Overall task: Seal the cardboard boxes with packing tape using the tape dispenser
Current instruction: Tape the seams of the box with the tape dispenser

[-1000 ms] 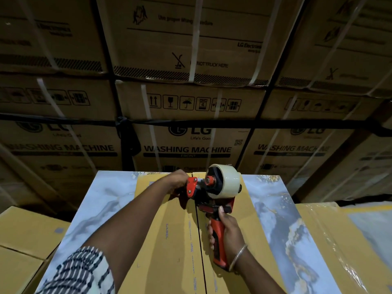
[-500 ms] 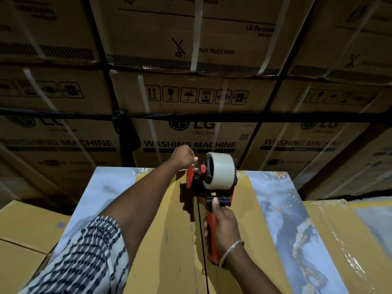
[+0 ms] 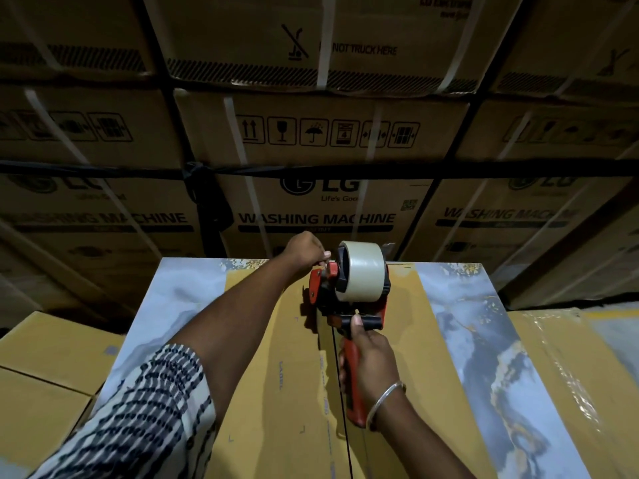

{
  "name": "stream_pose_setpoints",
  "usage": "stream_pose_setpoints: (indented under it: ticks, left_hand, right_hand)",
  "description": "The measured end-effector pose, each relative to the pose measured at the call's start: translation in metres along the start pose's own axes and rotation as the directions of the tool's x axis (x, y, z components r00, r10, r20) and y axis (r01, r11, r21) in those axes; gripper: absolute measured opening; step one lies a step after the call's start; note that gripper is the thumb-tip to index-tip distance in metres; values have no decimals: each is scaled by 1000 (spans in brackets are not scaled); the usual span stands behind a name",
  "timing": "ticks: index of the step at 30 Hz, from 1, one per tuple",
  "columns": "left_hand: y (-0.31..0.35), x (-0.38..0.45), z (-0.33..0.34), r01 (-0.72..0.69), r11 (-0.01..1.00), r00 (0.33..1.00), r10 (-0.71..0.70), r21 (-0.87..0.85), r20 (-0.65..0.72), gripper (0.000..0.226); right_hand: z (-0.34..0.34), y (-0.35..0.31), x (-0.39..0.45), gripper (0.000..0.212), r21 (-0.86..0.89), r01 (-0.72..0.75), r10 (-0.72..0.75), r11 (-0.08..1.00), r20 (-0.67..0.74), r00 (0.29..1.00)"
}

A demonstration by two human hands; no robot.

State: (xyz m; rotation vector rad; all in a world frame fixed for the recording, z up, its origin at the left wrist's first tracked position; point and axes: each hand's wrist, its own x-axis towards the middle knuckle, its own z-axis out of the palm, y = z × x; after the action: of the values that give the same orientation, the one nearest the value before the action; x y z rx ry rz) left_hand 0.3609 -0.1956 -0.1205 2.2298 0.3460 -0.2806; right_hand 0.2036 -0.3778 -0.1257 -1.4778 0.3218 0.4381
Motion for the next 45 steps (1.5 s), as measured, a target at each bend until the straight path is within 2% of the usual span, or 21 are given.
stream_pose_setpoints:
  ticks: [6,11,14,15,17,19,21,24,26,28,30,32,36,39,42,45]
  left_hand:
    - [-6,3,5,9,1000,1000,-9,14,-12,27]
    - [-9,3,4,10,998,1000,-11,54,18,32]
    - [-11,3,3,19,996,1000,-17,89,-23,5]
    - [-12,3,4,33,995,997,-25,99,-75,10]
    - [-14,2,4,-21,996,989,33,85,-142,14]
    - [-15,-2,5,-115,991,985,122,61,-120,6]
    - [-18,-7,1,-140,990,988,142,33,-63,7]
    - [-21,-10,-6,-139,985,989,144,103,-40,19]
    - [-24,-10,-3,-162,972,983,174,169,-58,18]
    - [-26,-12,1,-156,978,985,164,141,-47,15]
    - [-29,-14,3,-117,991,993,117,71,4,21]
    - [-32,-15,1,-128,987,989,120,96,81,29]
    - [-34,-10,-2,-148,975,979,120,167,166,27]
    - [-33,-12,-2,-124,984,980,101,130,169,18]
    - [-27,-21,-2,-136,977,985,115,162,132,16]
    - [-22,-25,-1,-166,933,985,143,318,96,18]
  right_hand:
    - [6,7,3,57,-45,23,-24,999,-24,999]
    - [10,18,8,81,-213,70,-93,974,-100,991]
    - [10,20,10,85,-235,70,-97,969,-105,990]
    - [10,19,10,87,-226,65,-90,972,-102,991]
    - [9,19,11,83,-200,48,-69,979,-98,993]
    - [9,19,10,78,-194,35,-54,980,-95,994]
    - [10,18,10,75,-214,37,-60,976,-101,993]
    - [12,12,7,72,-246,58,-83,968,-91,992]
    - [11,11,7,72,-267,66,-92,961,-85,992]
    - [9,13,8,65,-276,70,-95,959,-77,993]
    - [7,13,9,57,-263,71,-92,962,-71,993]
    - [8,12,8,56,-240,67,-85,968,-65,994]
    - [10,10,6,53,-229,59,-77,972,-71,995]
    - [9,6,4,51,-259,59,-80,964,-71,994]
    - [8,1,1,54,-315,66,-92,947,-69,993]
    - [0,6,-6,57,-351,49,-84,935,-85,993]
